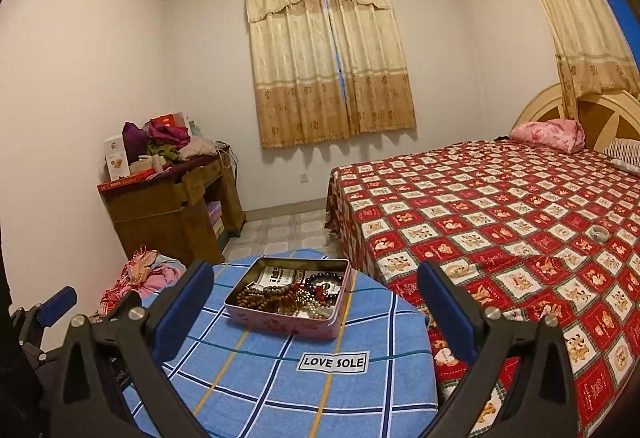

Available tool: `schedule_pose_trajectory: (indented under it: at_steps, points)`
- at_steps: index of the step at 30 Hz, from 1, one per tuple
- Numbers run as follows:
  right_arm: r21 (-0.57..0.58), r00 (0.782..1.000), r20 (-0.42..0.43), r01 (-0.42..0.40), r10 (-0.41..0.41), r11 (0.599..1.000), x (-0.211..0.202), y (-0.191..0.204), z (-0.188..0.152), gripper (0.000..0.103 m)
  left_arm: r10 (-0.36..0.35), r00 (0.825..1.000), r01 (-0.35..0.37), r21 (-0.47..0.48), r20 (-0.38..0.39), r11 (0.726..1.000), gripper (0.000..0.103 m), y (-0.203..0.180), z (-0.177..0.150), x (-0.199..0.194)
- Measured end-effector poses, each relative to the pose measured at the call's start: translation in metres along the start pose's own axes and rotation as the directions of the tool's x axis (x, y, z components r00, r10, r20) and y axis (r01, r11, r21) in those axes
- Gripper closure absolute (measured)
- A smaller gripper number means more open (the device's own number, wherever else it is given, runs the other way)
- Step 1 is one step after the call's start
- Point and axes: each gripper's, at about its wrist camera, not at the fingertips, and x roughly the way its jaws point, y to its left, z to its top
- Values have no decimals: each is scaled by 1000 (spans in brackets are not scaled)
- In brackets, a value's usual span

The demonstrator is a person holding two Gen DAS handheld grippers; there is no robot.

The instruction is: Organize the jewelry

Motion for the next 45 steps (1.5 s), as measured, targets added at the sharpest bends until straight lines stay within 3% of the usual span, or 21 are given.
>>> schedule_pose_trajectory:
  at_steps: [34, 41, 45]
  points:
    - [16, 1000, -3, -1, 1, 1000, 1, -5, 1, 0, 32, 999, -32, 16, 20, 999, 19, -3, 0, 2]
    - [11, 1000, -2, 0, 0, 1000, 0, -5, 2, 0, 74, 997, -75, 20, 11, 997, 19, 1, 3, 7]
    - [13, 1000, -6, -1, 1, 1000, 1, -4, 2, 0, 43, 998, -44, -17, -34, 999, 19, 9, 5, 15]
